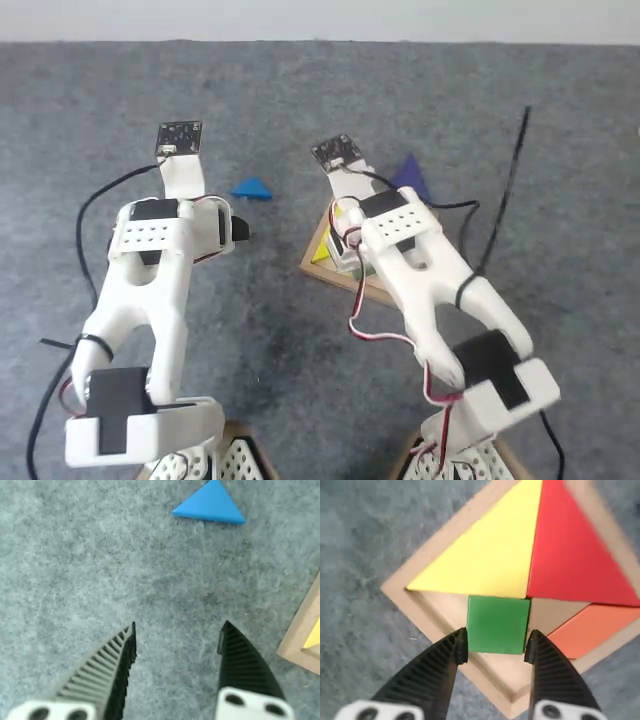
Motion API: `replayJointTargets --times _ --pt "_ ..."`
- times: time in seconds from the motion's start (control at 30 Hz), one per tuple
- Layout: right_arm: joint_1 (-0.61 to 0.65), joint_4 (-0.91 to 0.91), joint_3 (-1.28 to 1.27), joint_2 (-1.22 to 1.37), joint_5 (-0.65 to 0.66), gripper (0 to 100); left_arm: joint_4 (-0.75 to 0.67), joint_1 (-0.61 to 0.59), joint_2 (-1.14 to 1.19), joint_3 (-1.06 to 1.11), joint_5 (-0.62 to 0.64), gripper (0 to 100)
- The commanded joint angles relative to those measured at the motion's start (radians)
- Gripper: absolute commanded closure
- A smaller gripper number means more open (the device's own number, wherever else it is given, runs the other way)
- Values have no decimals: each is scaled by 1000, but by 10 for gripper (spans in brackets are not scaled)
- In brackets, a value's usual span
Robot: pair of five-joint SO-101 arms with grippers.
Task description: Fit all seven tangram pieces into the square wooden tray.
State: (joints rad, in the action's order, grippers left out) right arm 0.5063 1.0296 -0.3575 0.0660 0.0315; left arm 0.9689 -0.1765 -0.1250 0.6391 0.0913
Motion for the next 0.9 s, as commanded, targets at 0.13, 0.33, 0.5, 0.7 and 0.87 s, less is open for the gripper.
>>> replayJointTargets --times 0.13,0.33,0.5,0.7,0.87 --pt "-16 2 -26 -104 29 797 -17 -3 -20 -2 3 737" --pt "-88 36 -37 -165 25 798 -5 -46 -29 -53 -41 736" --pt "-160 10 -235 -443 57 798 178 -144 41 -275 -209 725" --pt "-320 -70 -554 -704 153 797 342 -143 288 -604 -281 701" --pt "-440 -107 -675 -773 163 797 404 -44 526 -889 -164 699"
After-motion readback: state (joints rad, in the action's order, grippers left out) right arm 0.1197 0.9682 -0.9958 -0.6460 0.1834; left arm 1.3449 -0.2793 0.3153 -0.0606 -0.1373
